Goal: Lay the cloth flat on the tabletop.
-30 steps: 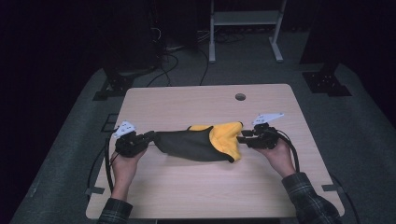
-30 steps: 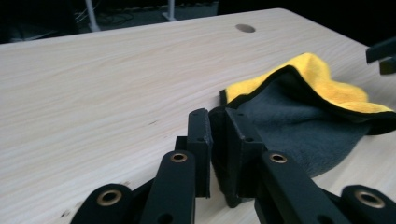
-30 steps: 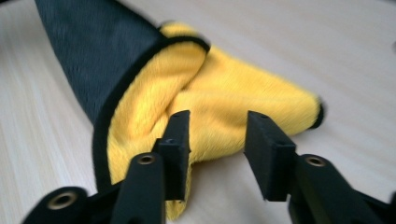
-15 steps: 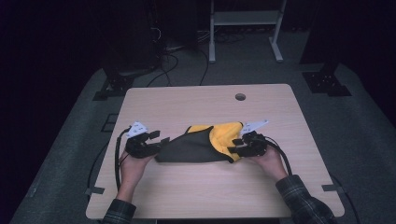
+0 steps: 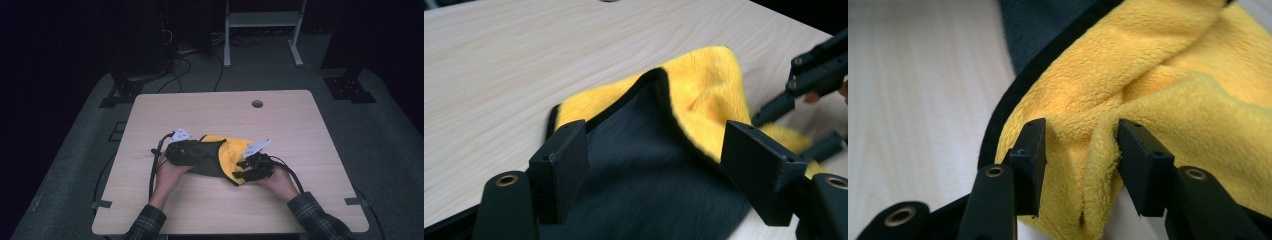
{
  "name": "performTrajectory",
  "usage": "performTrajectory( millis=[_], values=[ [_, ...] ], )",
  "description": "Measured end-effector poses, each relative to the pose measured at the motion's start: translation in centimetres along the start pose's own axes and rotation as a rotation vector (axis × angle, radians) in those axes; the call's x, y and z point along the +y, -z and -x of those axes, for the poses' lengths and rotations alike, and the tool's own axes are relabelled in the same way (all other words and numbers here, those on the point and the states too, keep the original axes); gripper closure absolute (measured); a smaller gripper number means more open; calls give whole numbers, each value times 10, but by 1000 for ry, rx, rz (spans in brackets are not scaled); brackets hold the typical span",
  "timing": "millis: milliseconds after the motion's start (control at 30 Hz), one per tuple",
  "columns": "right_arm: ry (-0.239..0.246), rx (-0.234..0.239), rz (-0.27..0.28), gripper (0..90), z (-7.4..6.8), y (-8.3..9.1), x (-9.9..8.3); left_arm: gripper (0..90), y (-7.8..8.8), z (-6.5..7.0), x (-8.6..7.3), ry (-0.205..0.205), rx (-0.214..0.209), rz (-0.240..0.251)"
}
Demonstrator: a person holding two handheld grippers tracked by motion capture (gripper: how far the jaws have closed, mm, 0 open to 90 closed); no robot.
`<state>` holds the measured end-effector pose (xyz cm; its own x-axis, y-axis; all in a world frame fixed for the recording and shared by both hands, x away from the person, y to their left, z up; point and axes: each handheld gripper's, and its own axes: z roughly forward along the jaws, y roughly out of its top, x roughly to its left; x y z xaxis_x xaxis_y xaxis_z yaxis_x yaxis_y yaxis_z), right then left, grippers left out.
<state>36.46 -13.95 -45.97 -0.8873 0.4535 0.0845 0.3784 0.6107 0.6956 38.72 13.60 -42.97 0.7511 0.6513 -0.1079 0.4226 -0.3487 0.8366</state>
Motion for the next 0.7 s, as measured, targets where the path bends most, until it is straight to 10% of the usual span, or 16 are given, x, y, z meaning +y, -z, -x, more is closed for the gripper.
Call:
performTrajectory(
  millis=[333, 533, 700],
  values=[
    [59, 20, 20, 541, -19, 11, 2, 462, -42, 13, 5, -37, -70, -78],
    [-12, -81, 99, 527, 14, 44, -6, 853, -54, 16, 7, -72, -66, -119],
    [-95, -138, 118, 504, 43, 55, -21, 862, -34, 15, 9, -75, -51, -80]
  ],
)
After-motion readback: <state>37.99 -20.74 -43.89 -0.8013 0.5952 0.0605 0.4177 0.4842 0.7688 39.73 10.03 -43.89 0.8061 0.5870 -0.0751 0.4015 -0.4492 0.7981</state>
